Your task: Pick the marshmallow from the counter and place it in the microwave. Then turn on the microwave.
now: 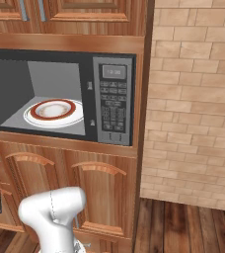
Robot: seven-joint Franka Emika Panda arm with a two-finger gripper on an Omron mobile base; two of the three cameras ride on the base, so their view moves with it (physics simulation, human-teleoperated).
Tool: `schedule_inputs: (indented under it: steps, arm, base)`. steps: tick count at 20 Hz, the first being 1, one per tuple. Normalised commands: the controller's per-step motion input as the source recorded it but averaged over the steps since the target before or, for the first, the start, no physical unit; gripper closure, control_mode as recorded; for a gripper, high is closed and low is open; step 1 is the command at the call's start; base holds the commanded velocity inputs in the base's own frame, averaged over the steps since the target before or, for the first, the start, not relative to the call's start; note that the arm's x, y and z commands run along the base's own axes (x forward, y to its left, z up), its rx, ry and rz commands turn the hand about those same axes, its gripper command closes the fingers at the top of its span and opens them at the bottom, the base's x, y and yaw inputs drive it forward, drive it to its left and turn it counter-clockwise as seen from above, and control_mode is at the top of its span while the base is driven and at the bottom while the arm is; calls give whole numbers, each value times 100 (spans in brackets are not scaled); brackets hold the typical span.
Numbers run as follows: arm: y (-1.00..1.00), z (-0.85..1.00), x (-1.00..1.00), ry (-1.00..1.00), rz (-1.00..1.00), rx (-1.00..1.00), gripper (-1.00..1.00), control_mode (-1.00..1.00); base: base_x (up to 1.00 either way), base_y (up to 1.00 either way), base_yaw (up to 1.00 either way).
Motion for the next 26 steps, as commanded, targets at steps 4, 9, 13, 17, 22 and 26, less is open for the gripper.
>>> schedule_inputs:
  steps: [4, 9, 13, 17, 22, 26]
  arm:
    - [-37, 7, -2, -5, 6, -5, -100, -100]
    - [-42, 3, 0, -5, 11, -5, -100, -100]
    - [-43, 0, 0, -2, 15, -5, -100, -100]
    - [-45, 0, 0, 0, 16, -4, -100, -100]
    - [-47, 0, 0, 0, 17, -3, -100, -100]
    - [-48, -1, 2, 0, 19, 0, -100, -100]
  base:
    - [0, 0, 0]
    - [0, 0, 0]
    - [0, 0, 0]
    - [0, 0, 0]
    - [0, 0, 0]
    - [0, 0, 0]
